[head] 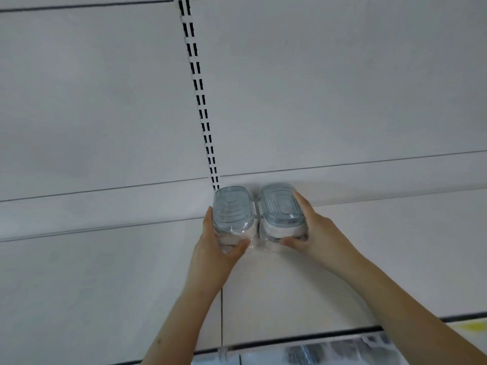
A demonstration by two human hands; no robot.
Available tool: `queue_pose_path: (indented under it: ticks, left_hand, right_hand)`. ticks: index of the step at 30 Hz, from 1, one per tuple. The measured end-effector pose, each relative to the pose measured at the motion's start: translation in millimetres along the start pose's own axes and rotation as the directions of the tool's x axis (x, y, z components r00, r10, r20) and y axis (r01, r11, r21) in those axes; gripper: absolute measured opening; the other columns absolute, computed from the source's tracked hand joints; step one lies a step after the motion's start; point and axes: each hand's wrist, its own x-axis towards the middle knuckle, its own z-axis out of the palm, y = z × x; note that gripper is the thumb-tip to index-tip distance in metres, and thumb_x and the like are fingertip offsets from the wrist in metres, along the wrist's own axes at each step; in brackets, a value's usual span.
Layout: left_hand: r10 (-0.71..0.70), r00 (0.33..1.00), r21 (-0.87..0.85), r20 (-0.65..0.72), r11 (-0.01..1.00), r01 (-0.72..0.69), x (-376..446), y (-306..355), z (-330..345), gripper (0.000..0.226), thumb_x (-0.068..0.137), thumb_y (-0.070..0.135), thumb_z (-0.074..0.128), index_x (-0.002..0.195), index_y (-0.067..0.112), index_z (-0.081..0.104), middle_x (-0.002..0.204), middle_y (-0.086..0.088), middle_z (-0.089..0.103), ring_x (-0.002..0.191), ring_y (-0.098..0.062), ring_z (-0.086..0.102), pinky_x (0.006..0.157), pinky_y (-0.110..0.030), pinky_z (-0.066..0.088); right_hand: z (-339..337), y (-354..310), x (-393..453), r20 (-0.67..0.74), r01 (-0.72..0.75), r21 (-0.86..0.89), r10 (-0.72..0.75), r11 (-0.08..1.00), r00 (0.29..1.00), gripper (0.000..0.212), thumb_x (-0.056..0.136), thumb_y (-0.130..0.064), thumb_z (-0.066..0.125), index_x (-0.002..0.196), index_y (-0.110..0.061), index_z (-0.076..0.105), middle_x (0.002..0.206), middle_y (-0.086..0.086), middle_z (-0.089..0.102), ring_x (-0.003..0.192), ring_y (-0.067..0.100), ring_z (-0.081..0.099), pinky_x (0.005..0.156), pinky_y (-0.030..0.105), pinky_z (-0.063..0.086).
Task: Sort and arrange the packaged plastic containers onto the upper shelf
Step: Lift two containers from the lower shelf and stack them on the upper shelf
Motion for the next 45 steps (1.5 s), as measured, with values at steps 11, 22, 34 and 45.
queue_pose_path:
  ticks: [11,22,34,45]
  left_hand:
    - [-0.020,0.998,0.012,0.062,1.000,0.019,-8.4,10.1,-8.0,0.127,0.062,0.062,0.082,0.159,0.028,0.008,0.155,0.002,0.040,0.139,-0.013,0.043,0.114,-0.037,0.038]
    - [0.055,0.983,0.196,-0.176,0.980,-0.020,-92.7,4.2,-36.3,0.081,0.090,0.052,0.062,0.156,0.033,0.020,0.156,0.015,0.028,0.140,-0.004,0.035,0.108,-0.022,0.034]
    - [0.112,0.939,0.298,-0.325,0.955,-0.010,-230.3,-75.1,-130.6,0.060,0.096,0.050,0.053,0.150,0.028,0.036,0.150,0.014,0.037,0.135,-0.004,0.040,0.108,-0.031,0.044]
    - [-0.213,0.912,0.308,-0.352,0.893,0.328,-404.4,-244.6,-292.1,0.063,0.097,0.051,0.055,0.151,0.030,0.033,0.153,0.009,0.038,0.137,-0.013,0.038,0.112,-0.031,0.040]
  right_hand:
    - [-10.9,-8.7,0.7,0.094,-0.074,-0.067,0.080,0.995,0.992,0.136,0.065,-0.062,0.083,0.158,-0.038,-0.013,0.165,0.013,-0.021,0.154,0.027,0.013,0.120,0.034,0.022]
    - [2.4,-84.6,-10.9,-0.188,0.253,-0.030,-0.254,0.967,0.949,0.086,0.091,-0.062,0.051,0.160,-0.021,0.018,0.169,0.004,0.008,0.155,0.020,0.007,0.124,0.040,0.015]
    - [142.3,-265.8,-85.9,-0.089,0.594,0.039,-0.589,0.804,0.803,0.064,0.102,-0.051,0.042,0.154,-0.013,0.034,0.162,0.004,0.030,0.150,0.018,0.025,0.121,0.033,0.027]
    - [354.4,-404.3,-217.8,0.062,0.669,0.105,-0.676,0.736,0.734,0.065,0.099,-0.057,0.035,0.143,-0.010,0.049,0.147,0.008,0.050,0.137,0.022,0.045,0.111,0.033,0.040]
